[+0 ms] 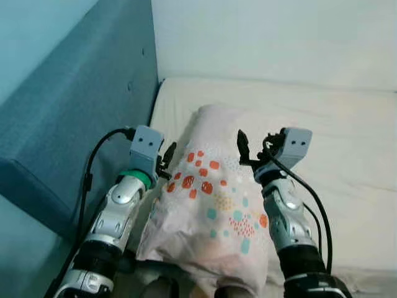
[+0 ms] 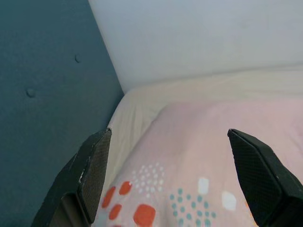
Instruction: Clean up the room
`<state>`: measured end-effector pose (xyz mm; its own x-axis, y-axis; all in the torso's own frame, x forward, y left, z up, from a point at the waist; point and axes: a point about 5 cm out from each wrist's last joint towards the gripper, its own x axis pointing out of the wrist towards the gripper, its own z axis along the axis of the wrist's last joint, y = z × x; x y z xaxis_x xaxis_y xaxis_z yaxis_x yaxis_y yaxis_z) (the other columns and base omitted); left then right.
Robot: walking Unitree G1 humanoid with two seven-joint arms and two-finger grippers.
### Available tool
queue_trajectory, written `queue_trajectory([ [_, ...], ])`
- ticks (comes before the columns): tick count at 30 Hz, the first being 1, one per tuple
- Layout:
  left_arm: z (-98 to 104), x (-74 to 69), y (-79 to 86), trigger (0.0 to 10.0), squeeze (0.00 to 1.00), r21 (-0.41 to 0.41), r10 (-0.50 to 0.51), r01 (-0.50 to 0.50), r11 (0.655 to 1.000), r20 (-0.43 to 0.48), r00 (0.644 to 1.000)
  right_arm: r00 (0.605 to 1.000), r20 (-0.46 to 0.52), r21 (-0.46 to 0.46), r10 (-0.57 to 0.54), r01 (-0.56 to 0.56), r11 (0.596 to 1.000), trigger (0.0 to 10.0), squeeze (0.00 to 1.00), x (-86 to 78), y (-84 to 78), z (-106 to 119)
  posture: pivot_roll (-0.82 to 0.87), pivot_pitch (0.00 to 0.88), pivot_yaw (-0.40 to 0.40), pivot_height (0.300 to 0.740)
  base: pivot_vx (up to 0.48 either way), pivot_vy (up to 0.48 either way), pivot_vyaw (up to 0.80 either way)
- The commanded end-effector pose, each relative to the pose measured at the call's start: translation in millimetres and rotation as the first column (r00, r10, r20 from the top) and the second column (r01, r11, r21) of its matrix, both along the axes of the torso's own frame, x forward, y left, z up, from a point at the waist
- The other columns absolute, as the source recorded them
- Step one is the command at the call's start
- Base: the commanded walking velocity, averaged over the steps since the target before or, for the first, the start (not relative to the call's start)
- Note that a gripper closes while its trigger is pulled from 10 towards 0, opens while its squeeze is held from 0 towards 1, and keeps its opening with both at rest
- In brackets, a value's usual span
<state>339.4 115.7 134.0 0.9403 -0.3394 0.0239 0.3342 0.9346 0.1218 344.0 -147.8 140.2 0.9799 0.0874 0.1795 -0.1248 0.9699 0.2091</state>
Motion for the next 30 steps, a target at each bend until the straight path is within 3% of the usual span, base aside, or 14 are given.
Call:
queue_trajectory([
  [1, -7.9, -1.8, -0.6, 10.0, 0.00, 0.018, -0.005, 0.006, 1.000, -0.026, 1.000, 1.000, -0.027, 0.015, -0.007, 0.008, 1.000, 10.0, 0.00, -2.0, -0.4, -6.4, 0.03, 0.091, 0.076, 0.625, 0.000, 0.000, 0.00],
  [8, -7.7, 0.3, -2.8, 10.0, 0.00, 0.026, -0.014, 0.014, 1.000, -0.026, 1.000, 0.999, -0.034, 0.021, -0.030, 0.031, 0.999, 10.0, 0.00, -1.5, -2.9, -7.1, 0.03, 0.080, 0.079, 0.596, 0.000, 0.000, 0.00],
  [19, -6.4, 5.9, -0.9, 10.0, 0.00, 0.036, 0.012, -0.011, 0.999, -0.039, 0.999, 0.990, -0.101, 0.048, -0.101, 0.106, 0.993, 10.0, 0.00, -4.6, -11.1, -18.5, 0.02, 0.088, 0.089, 0.596, 0.000, 0.000, 0.00],
  [25, -11.8, 8.0, 8.4, 10.0, 0.00, 0.033, 0.049, -0.046, 0.998, -0.080, 0.996, 0.979, -0.150, 0.025, -0.135, 0.140, 0.990, 10.0, 0.00, -9.2, -15.4, -29.0, 0.02, 0.093, 0.093, 0.596, 0.000, 0.000, 0.00],
  [27, -14.8, 14.4, 20.3, 10.0, 0.00, 0.012, 0.118, -0.118, 0.993, -0.128, 0.985, 0.965, -0.193, 0.041, -0.177, 0.188, 0.981, 10.0, 0.00, -12.4, -25.5, -38.8, 0.02, 0.098, 0.098, 0.596, 0.000, 0.000, 0.00],
  [30, -17.4, 22.0, 31.2, 10.0, 0.00, -0.021, 0.171, -0.178, 0.984, -0.196, 0.966, 0.960, -0.237, 0.074, -0.149, 0.171, 0.983, 10.0, 0.00, -12.2, -30.5, -46.9, 0.02, 0.106, 0.104, 0.596, 0.000, 0.000, 0.00],
])
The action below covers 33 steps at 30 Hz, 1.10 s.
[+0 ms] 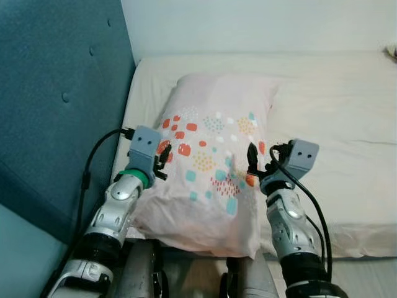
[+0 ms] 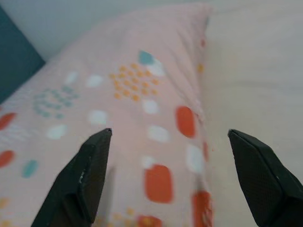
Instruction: Clean up the room
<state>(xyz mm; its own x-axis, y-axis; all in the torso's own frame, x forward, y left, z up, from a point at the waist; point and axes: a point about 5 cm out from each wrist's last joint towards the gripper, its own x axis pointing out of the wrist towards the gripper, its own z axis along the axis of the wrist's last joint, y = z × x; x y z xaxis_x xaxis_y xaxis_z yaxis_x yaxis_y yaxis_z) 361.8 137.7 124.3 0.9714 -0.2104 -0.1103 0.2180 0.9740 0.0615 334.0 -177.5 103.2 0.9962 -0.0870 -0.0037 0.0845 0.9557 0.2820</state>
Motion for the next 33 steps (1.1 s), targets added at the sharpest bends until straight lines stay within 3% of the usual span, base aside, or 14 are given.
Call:
queue_trajectory([
  [1, -8.3, 2.5, 12.7, 10.0, 0.00, -0.027, 0.055, -0.057, 0.998, -0.072, 0.996, 0.998, -0.054, 0.059, 0.033, -0.030, 0.998, 10.0, 0.00, -0.7, -0.6, -11.6, 0.02, 0.118, 0.107, 0.596, 0.000, 0.000, 0.00],
  [11, -3.3, 15.7, 27.1, 10.0, 0.00, -0.107, 0.101, -0.115, 0.988, -0.133, 0.986, 0.985, -0.136, 0.113, 0.105, -0.090, 0.989, 10.0, 0.00, 12.5, -1.4, -19.7, 0.03, 0.162, 0.108, 0.596, 0.000, 0.000, 0.00],
  [13, -8.9, 17.8, 21.4, 10.0, 0.00, -0.221, 0.038, -0.093, 0.971, -0.240, 0.970, 0.978, -0.173, 0.171, 0.115, -0.086, 0.982, 10.0, 0.00, 14.2, 1.2, -25.2, 0.04, 0.192, 0.110, 0.596, 0.000, 0.000, 0.00],
  [16, -8.3, 19.8, 18.1, 10.0, 0.00, -0.290, -0.010, -0.075, 0.954, -0.278, 0.961, 0.972, -0.197, 0.251, 0.125, -0.073, 0.965, 10.0, 0.00, 14.4, 5.7, -30.7, 0.06, 0.233, 0.119, 0.596, 0.000, 0.000, 0.00],
  [19, -1.9, 24.3, 21.9, 10.0, 0.00, -0.345, 0.005, -0.105, 0.933, -0.280, 0.960, 0.966, -0.217, 0.328, 0.139, -0.062, 0.943, 10.0, 0.00, 15.3, 12.8, -35.1, 0.07, 0.249, 0.122, 0.596, 0.000, 0.000, 0.00],
  [26, -12.1, 20.6, 26.5, 10.0, 0.00, -0.365, -0.012, -0.137, 0.921, -0.377, 0.926, 0.951, -0.247, 0.351, 0.187, -0.093, 0.932, 10.0, 0.00, 17.4, 25.7, -39.0, 0.09, 0.294, 0.133, 0.596, 0.000, 0.000, 0.00],
  [27, -19.7, 15.6, 22.1, 10.0, 0.00, -0.360, -0.083, -0.080, 0.929, -0.415, 0.906, 0.945, -0.253, 0.344, 0.205, -0.110, 0.932, 10.0, 0.00, 19.2, 29.1, -38.1, 0.10, 0.309, 0.137, 0.596, 0.000, 0.000, 0.00],
  [28, -19.7, 15.6, 22.1, 10.0, 0.00, -0.360, -0.083, -0.080, 0.929, -0.415, 0.906, 0.945, -0.253, 0.344, 0.205, -0.110, 0.932, 10.0, 0.00, 19.2, 29.1, -38.1, 0.10, 0.309, 0.137, 0.596, 0.000, 0.000, 0.00],
  [29, -24.9, 10.1, 15.0, 10.0, 0.00, -0.376, -0.189, 0.013, 0.927, -0.437, 0.879, 0.941, -0.250, 0.339, 0.228, -0.135, 0.931, 10.0, 0.00, 21.3, 31.6, -35.8, 0.11, 0.322, 0.139, 0.596, 0.000, 0.000, 0.00],
  [31, -24.9, 10.1, 15.0, 10.0, 0.00, -0.376, -0.189, 0.013, 0.927, -0.437, 0.879, 0.941, -0.250, 0.339, 0.228, -0.135, 0.931, 10.0, 0.00, 21.3, 31.6, -35.8, 0.11, 0.322, 0.139, 0.596, 0.000, 0.000, 0.00],
  [32, -25.9, 5.6, 8.3, 10.0, 0.00, -0.417, -0.292, 0.094, 0.904, -0.441, 0.849, 0.938, -0.244, 0.319, 0.246, -0.161, 0.934, 10.0, 0.00, 23.9, 32.9, -32.4, 0.13, 0.335, 0.140, 0.596, 0.000, 0.000, 0.00],
  [33, -25.9, 5.6, 8.3, 10.0, 0.00, -0.417, -0.292, 0.094, 0.904, -0.441, 0.849, 0.938, -0.244, 0.319, 0.246, -0.161, 0.934, 10.0, 0.00, 23.9, 32.9, -32.4, 0.13, 0.335, 0.140, 0.596, 0.000, 0.000, 0.00],
])
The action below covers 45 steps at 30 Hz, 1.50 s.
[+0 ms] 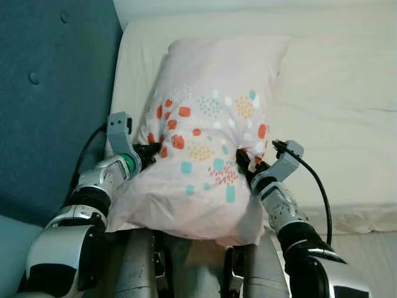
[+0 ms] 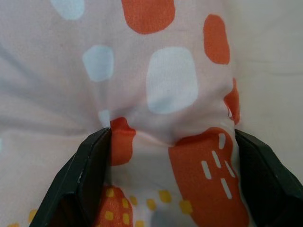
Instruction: Clean up the room
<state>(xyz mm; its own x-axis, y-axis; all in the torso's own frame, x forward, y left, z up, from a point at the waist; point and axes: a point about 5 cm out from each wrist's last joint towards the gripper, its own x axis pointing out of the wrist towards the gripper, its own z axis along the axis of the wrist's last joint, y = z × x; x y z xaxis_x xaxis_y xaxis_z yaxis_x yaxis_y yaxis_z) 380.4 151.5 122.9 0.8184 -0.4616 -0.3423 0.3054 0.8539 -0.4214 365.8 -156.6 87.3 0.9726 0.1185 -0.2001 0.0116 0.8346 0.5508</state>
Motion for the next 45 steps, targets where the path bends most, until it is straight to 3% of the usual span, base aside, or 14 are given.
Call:
queue_trajectory([
  [1, -18.2, -15.5, -11.6, 10.0, 0.00, -0.051, -0.134, 0.129, 0.990, -0.103, 0.986, 0.993, -0.028, -0.029, 0.112, -0.113, 0.993, 10.0, 0.00, -2.2, 17.0, -6.5, 0.17, 0.342, 0.140, 0.596, 0.000, 0.000, 0.00],
  [8, 18.7, -25.2, -16.0, 10.0, 0.00, -0.194, -0.209, 0.198, 0.961, -0.036, 0.977, 0.949, 0.105, -0.104, 0.296, -0.286, 0.953, 10.0, 0.00, 16.0, 40.3, 31.2, 0.20, 0.341, 0.134, 0.596, 0.000, 0.000, 0.00],
  [13, 45.3, -46.3, -10.1, 10.0, 0.00, -0.279, -0.261, 0.260, 0.925, 0.035, 0.965, 0.905, 0.176, -0.148, 0.388, -0.365, 0.919, 10.0, 0.00, 25.4, 61.5, 57.5, 0.22, 0.337, 0.128, 0.596, 0.000, 0.000, 0.00],
  [18, 88.0, -74.9, 8.0, 10.0, 0.00, -0.358, -0.292, 0.344, 0.868, 0.194, 0.937, 0.820, 0.264, -0.216, 0.509, -0.464, 0.859, 10.0, 0.00, 31.1, 101.2, 93.9, 0.22, 0.334, 0.125, 0.596, 0.000, 0.000, 0.00],
  [24, 96.9, -93.8, 4.9, 10.0, 0.00, -0.370, -0.321, 0.381, 0.848, 0.214, 0.923, 0.717, 0.326, -0.285, 0.616, -0.547, 0.787, 10.0, 0.00, 28.8, 130.0, 118.6, 0.22, 0.328, 0.122, 0.596, 0.000, 0.000, 0.00],
  [29, 91.8, -97.2, -5.9, 10.0, 0.00, -0.370, -0.318, 0.372, 0.851, 0.201, 0.927, 0.711, 0.313, -0.308, 0.630, -0.552, 0.775, 10.0, 0.00, 27.1, 132.2, 114.8, 0.20, 0.324, 0.117, 0.596, 0.000, 0.000, 0.00],
  [31, 83.7, -90.5, -12.1, 10.0, 0.00, -0.358, -0.281, 0.326, 0.875, 0.172, 0.944, 0.814, 0.250, -0.311, 0.524, -0.445, 0.840, 10.0, 0.00, 28.9, 109.2, 91.4, 0.17, 0.323, 0.110, 0.596, 0.000, 0.000, 0.00],
  [34, 81.9, -87.1, -12.0, 10.0, 0.00, -0.347, -0.262, 0.304, 0.887, 0.165, 0.951, 0.868, 0.218, -0.310, 0.447, -0.373, 0.875, 10.0, 0.00, 29.7, 93.4, 79.9, 0.17, 0.323, 0.110, 0.596, 0.000, 0.000, 0.00],
  [37, 83.9, -73.5, -2.2, 10.0, 0.00, -0.330, -0.198, 0.241, 0.913, 0.159, 0.967, 0.976, 0.155, -0.251, 0.156, -0.114, 0.961, 10.0, 0.00, 27.4, 24.8, 51.0, 0.13, 0.316, 0.118, 0.596, 0.000, 0.000, 0.00],
  [38, 86.4, -70.0, 1.1, 10.0, 0.00, -0.324, -0.184, 0.228, 0.918, 0.162, 0.970, 0.989, 0.139, -0.269, 0.052, -0.013, 0.963, 10.0, 0.00, 24.5, -2.0, 44.9, 0.13, 0.314, 0.119, 0.596, 0.000, 0.000, 0.00],
  [40, 86.4, -70.0, 1.1, 10.0, 0.00, -0.324, -0.184, 0.228, 0.918, 0.162, 0.970, 0.989, 0.139, -0.269, 0.052, -0.013, 0.963, 10.0, 0.00, 24.5, -2.0, 44.9, 0.13, 0.314, 0.119, 0.596, 0.000, 0.000, 0.00],
  [41, 89.2, -66.8, 3.6, 10.0, 0.00, -0.322, -0.172, 0.219, 0.921, 0.167, 0.971, 0.990, 0.138, -0.274, -0.027, 0.065, 0.960, 10.0, 0.00, 21.5, -24.8, 42.7, 0.12, 0.310, 0.121, 0.596, 0.000, 0.000, 0.00],
  [44, 91.6, -64.7, 5.1, 10.0, 0.00, -0.322, -0.164, 0.212, 0.923, 0.170, 0.972, 0.986, 0.143, -0.283, -0.086, 0.124, 0.951, 10.0, 0.00, 19.2, -41.4, 43.0, 0.11, 0.305, 0.123, 0.596, 0.000, 0.000, 0.00],
  [45, 94.2, -62.5, 6.1, 10.0, 0.00, -0.323, -0.157, 0.209, 0.923, 0.180, 0.971, 0.976, 0.166, -0.297, -0.140, 0.184, 0.937, 10.0, 0.00, 17.6, -58.7, 47.7, 0.10, 0.296, 0.125, 0.596, 0.000, 0.000, 0.00],
])
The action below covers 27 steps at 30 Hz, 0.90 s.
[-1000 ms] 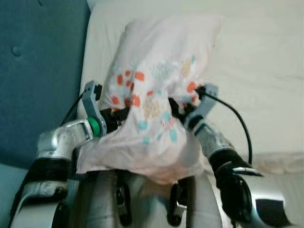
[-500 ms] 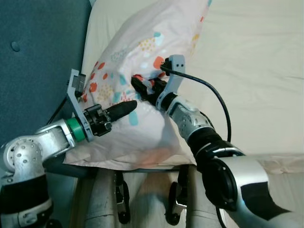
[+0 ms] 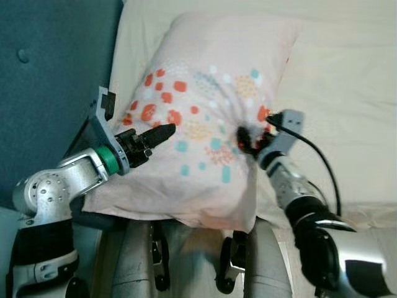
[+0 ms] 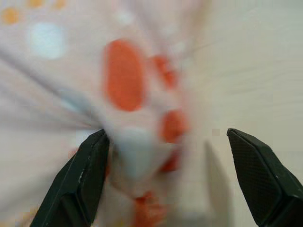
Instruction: Clean up the room
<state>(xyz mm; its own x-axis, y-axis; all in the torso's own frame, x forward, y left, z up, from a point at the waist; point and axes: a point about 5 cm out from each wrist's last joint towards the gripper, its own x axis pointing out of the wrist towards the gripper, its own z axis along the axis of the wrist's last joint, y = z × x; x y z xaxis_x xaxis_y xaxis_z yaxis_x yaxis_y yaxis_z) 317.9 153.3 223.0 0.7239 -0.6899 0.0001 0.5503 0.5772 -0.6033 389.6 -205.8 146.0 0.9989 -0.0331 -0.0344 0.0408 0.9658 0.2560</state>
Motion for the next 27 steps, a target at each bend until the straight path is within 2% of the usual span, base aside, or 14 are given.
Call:
queue_trajectory([
  [1, -4.4, 1.4, 5.0, 10.0, 0.00, 0.008, 0.028, -0.028, 1.000, -0.016, 0.999, 0.996, -0.006, 0.013, -0.093, 0.094, 0.996, 10.0, 0.00, -7.2, -21.2, -6.3, 0.10, 0.293, 0.125, 0.596, 0.000, 0.000, 0.00],
  [6, 0.9, 7.9, 11.8, 10.0, 0.00, 0.130, 0.126, -0.137, 0.982, 0.086, 0.988, 0.993, 0.062, -0.012, -0.104, 0.105, 0.994, 10.0, 0.00, -7.4, -34.3, 6.5, 0.11, 0.280, 0.121, 0.596, 0.000, 0.000, 0.00],
  [8, 3.6, 14.2, 19.0, 10.0, 0.00, 0.235, 0.199, -0.239, 0.942, 0.181, 0.963, 0.993, 0.095, -0.029, -0.074, 0.077, 0.997, 10.0, 0.00, -6.5, -31.0, 10.6, 0.10, 0.277, 0.121, 0.596, 0.000, 0.000, 0.00],
  [10, 0.2, 25.9, 35.0, 10.0, 0.00, 0.389, 0.290, -0.388, 0.836, 0.287, 0.913, 0.988, 0.147, -0.014, 0.051, -0.050, 0.999, 10.0, 0.00, -4.1, -7.8, 12.3, 0.10, 0.272, 0.124, 0.596, 0.000, 0.000, 0.00],
  [12, 0.2, 25.9, 35.0, 10.0, 0.00, 0.389, 0.290, -0.388, 0.836, 0.287, 0.913, 0.988, 0.147, -0.014, 0.051, -0.050, 0.999, 10.0, 0.00, -4.1, -7.8, 12.3, 0.10, 0.272, 0.124, 0.596, 0.000, 0.000, 0.00],
  [13, -8.5, 30.2, 39.9, 10.0, 0.00, 0.459, 0.305, -0.421, 0.782, 0.306, 0.902, 0.983, 0.161, 0.024, 0.087, -0.092, 0.995, 10.0, 0.00, -4.2, 5.8, 9.1, 0.10, 0.265, 0.124, 0.596, 0.000, 0.000, 0.00],
  [14, -8.5, 30.2, 39.9, 10.0, 0.00, 0.459, 0.305, -0.421, 0.782, 0.306, 0.902, 0.983, 0.161, 0.024, 0.087, -0.092, 0.995, 10.0, 0.00, -4.2, 5.8, 9.1, 0.10, 0.265, 0.124, 0.596, 0.000, 0.000, 0.00],
  [15, -32.7, 30.7, 37.3, 10.0, 0.67, 0.524, 0.293, -0.399, 0.753, 0.275, 0.916, 0.977, 0.161, 0.093, 0.140, -0.156, 0.983, 10.0, 0.00, -7.5, 37.9, -3.7, 0.10, 0.260, 0.124, 0.596, 0.000, 0.000, 0.00],
  [17, -32.7, 30.7, 37.3, 10.0, 0.67, 0.524, 0.293, -0.399, 0.753, 0.275, 0.916, 0.977, 0.161, 0.093, 0.140, -0.156, 0.983, 10.0, 0.00, -7.5, 37.9, -3.7, 0.10, 0.260, 0.124, 0.596, 0.000, 0.000, 0.00],
  [18, -50.2, 29.1, 31.5, 10.0, 1.00, 0.532, 0.285, -0.368, 0.762, 0.236, 0.929, 0.969, 0.152, 0.125, 0.192, -0.212, 0.969, 10.0, 0.00, -12.9, 63.9, -15.1, 0.11, 0.258, 0.123, 0.596, 0.000, 0.000, 0.00],
  [21, -63.9, 32.2, 36.7, 10.0, 1.00, 0.563, 0.362, -0.444, 0.697, 0.259, 0.896, 0.954, 0.150, 0.142, 0.258, -0.279, 0.950, 10.0, 0.00, -19.6, 85.8, -23.8, 0.11, 0.255, 0.122, 0.596, 0.000, 0.000, 0.00],
  [23, -66.0, 33.3, 39.2, 10.0, 1.00, 0.575, 0.382, -0.470, 0.669, 0.277, 0.882, 0.953, 0.148, 0.139, 0.265, -0.286, 0.948, 10.0, 0.00, -20.6, 88.6, -25.0, 0.10, 0.255, 0.120, 0.596, 0.000, 0.000, 0.00],
  [24, -66.9, 35.5, 42.8, 10.0, 1.00, 0.599, 0.395, -0.522, 0.607, 0.342, 0.852, 0.953, 0.143, 0.144, 0.267, -0.286, 0.947, 10.0, 0.00, -22.6, 90.9, -27.9, 0.10, 0.255, 0.121, 0.596, 0.000, 0.000, 0.00],
  [27, -67.0, 36.9, 44.9, 10.0, 1.00, 0.611, 0.397, -0.556, 0.564, 0.389, 0.831, 0.954, 0.139, 0.150, 0.265, -0.285, 0.947, 10.0, 0.00, -23.9, 92.1, -29.8, 0.10, 0.255, 0.121, 0.596, 0.000, 0.000, 0.00],
])
